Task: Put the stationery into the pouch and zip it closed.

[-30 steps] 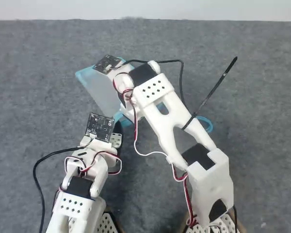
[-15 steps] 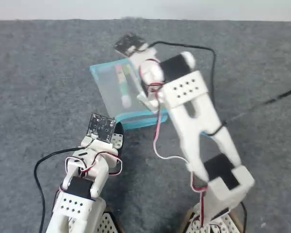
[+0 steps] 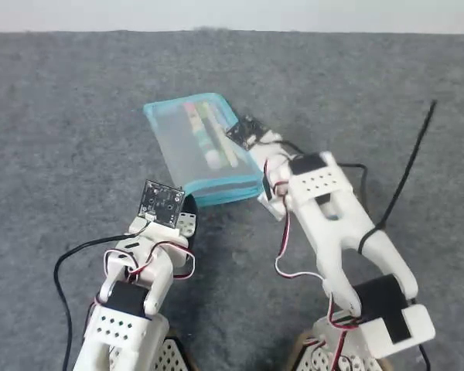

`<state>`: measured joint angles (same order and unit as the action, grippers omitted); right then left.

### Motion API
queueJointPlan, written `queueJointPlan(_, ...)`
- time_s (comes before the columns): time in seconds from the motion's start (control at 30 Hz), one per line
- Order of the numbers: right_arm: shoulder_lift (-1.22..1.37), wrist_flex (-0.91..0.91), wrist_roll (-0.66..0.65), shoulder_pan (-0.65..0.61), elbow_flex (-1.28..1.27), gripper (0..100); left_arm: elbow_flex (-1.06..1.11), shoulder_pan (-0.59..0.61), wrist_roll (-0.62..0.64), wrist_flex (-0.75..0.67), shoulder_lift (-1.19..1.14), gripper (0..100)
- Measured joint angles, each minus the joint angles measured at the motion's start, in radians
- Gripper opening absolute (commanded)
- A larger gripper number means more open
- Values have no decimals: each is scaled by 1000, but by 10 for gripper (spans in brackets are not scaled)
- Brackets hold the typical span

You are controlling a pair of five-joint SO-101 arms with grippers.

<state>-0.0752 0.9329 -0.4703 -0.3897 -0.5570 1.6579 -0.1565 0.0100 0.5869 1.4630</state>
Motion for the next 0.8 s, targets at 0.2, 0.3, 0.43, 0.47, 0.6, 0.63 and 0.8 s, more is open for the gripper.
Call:
queueJointPlan(0.2, 104, -184, -3, -2, -18, 209, 0, 0, 0, 0, 0, 12)
queueJointPlan(0.3, 170, -273, -5, 0, -18, 206, 0, 0, 0, 0, 0, 12)
queueJointPlan(0.43, 204, -339, -6, 5, -20, 179, 0, 0, 0, 0, 0, 12)
queueJointPlan(0.47, 204, -342, -5, 6, -20, 136, 0, 0, 0, 0, 0, 12)
queueJointPlan(0.6, 204, -345, -5, 6, -20, 28, 0, 0, 0, 0, 0, 12)
queueJointPlan(0.63, 204, -331, -5, 6, -20, 13, 0, 0, 0, 0, 0, 12)
queueJointPlan(0.8, 107, -201, 54, 14, -18, 6, 0, 0, 0, 0, 0, 12)
